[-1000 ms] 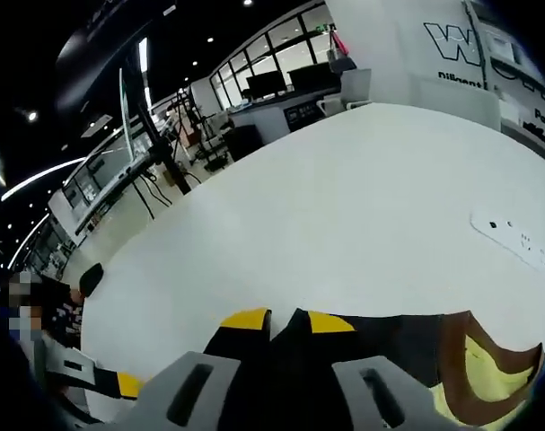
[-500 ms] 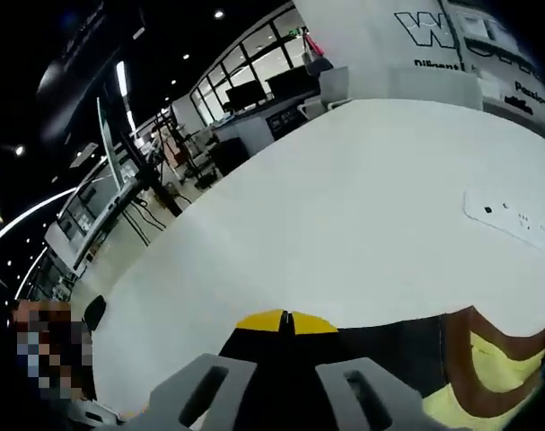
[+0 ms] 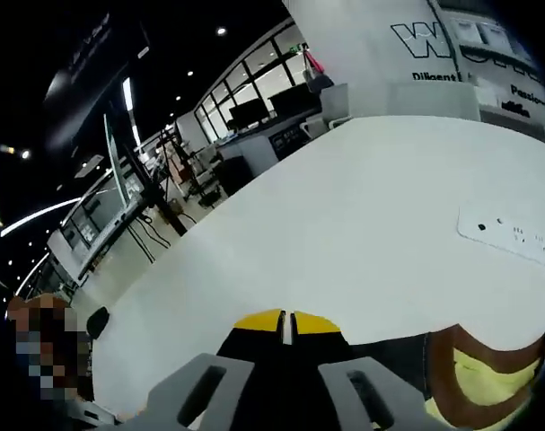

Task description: Fold the garment on the visible template until the final outline fits inside the template.

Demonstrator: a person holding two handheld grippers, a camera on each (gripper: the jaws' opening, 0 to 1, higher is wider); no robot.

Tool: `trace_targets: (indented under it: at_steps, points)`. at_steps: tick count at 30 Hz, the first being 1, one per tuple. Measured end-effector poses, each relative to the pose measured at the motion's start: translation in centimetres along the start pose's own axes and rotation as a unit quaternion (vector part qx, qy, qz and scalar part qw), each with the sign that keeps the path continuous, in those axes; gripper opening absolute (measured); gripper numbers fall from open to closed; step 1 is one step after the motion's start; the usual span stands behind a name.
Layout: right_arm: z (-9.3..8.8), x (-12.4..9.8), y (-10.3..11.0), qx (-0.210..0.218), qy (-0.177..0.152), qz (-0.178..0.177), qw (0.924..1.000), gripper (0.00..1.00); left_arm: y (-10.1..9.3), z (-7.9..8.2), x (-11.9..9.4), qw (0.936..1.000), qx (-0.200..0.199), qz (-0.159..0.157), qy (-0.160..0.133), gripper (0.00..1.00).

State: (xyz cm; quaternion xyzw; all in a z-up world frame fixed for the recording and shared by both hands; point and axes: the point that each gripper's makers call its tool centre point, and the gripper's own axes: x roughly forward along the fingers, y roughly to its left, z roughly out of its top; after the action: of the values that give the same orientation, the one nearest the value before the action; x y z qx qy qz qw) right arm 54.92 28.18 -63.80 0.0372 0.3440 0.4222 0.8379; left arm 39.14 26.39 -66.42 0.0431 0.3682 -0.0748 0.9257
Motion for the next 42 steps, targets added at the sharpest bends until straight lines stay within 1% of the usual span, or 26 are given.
trace_targets:
  at_steps: [2,4,7,8,10,13,15,18,21,23,25,27,28,31,33,35,37,42]
  points:
    - [-0.5,-0.4,-0.1,-0.017,0.01,0.003,0.9998,0.02,0.0,-0.1,-0.1,1.0,-0.004,-0.001,0.001,0.1]
    - [-1.3,-0.6,-0.1,-0.036,0.024,0.009,0.999,0.08,0.0,-0.1,-0.1,1.0,-0.006,-0.002,0.001,0.09]
    - [-2.5,-0.6,0.2,-0.045,0.042,0.019,0.9979,0.15,-0.1,-0.2,-0.1,1.0,-0.006,-0.004,0.001,0.09]
    - [-3.0,-0.6,0.3,-0.052,0.05,0.026,0.997,0.15,-0.1,-0.2,-0.1,1.0,-0.008,-0.004,0.002,0.09]
    - [-3.6,-0.6,0.6,-0.057,0.062,0.032,0.9959,0.13,0.0,-0.2,-0.1,0.9999,-0.009,-0.003,0.003,0.09]
    - [-4.2,-0.5,0.8,-0.067,0.074,0.035,0.9944,0.03,0.0,-0.1,-0.2,0.9999,-0.011,-0.003,0.003,0.09]
    - [-4.3,-0.3,0.7,-0.064,0.075,0.038,0.9944,0.0,0.0,-0.1,-0.2,0.9999,-0.01,-0.003,0.003,0.09]
    - [-4.5,-0.2,0.8,-0.06,0.08,0.039,0.9942,0.0,0.0,-0.1,-0.3,1.0,-0.009,-0.004,0.002,0.08]
    - [-3.8,-0.3,1.1,-0.06,0.072,0.039,0.9948,0.0,-0.1,-0.1,-0.3,1.0,-0.003,-0.005,0.002,0.08]
    - [-3.0,-0.4,1.7,-0.057,0.061,0.047,0.9954,0.0,0.0,-0.1,-0.3,1.0,0.001,-0.001,0.002,0.08]
    - [-3.0,-0.3,2.0,-0.054,0.061,0.052,0.9953,0.0,0.0,-0.1,-0.3,1.0,0.002,0.0,0.003,0.08]
    - [-3.1,0.0,1.8,-0.051,0.063,0.048,0.9956,0.0,0.0,-0.1,-0.4,1.0,0.0,0.0,0.003,0.08]
    - [-3.2,0.1,1.5,-0.046,0.064,0.039,0.9962,0.0,0.0,-0.1,-0.3,1.0,0.0,0.0,0.003,0.08]
    - [-3.2,0.5,1.4,-0.041,0.063,0.034,0.9966,0.0,0.1,-0.3,-0.4,1.0,-0.004,0.0,0.007,0.08]
    - [-3.2,0.8,1.7,-0.049,0.061,0.035,0.9963,0.0,0.1,-0.4,-0.4,0.9999,-0.009,-0.002,0.009,0.08]
    - [-3.4,1.2,1.7,-0.059,0.069,0.033,0.9953,0.0,0.1,-0.4,-0.4,0.9999,-0.009,-0.001,0.011,0.08]
    - [-3.3,1.3,2.1,-0.071,0.065,0.037,0.9947,0.0,0.1,-0.5,-0.5,0.9999,-0.007,-0.002,0.014,0.08]
    - [-3.3,1.8,2.2,-0.067,0.064,0.037,0.995,0.0,0.1,-0.6,-0.5,0.9999,-0.003,-0.004,0.016,0.08]
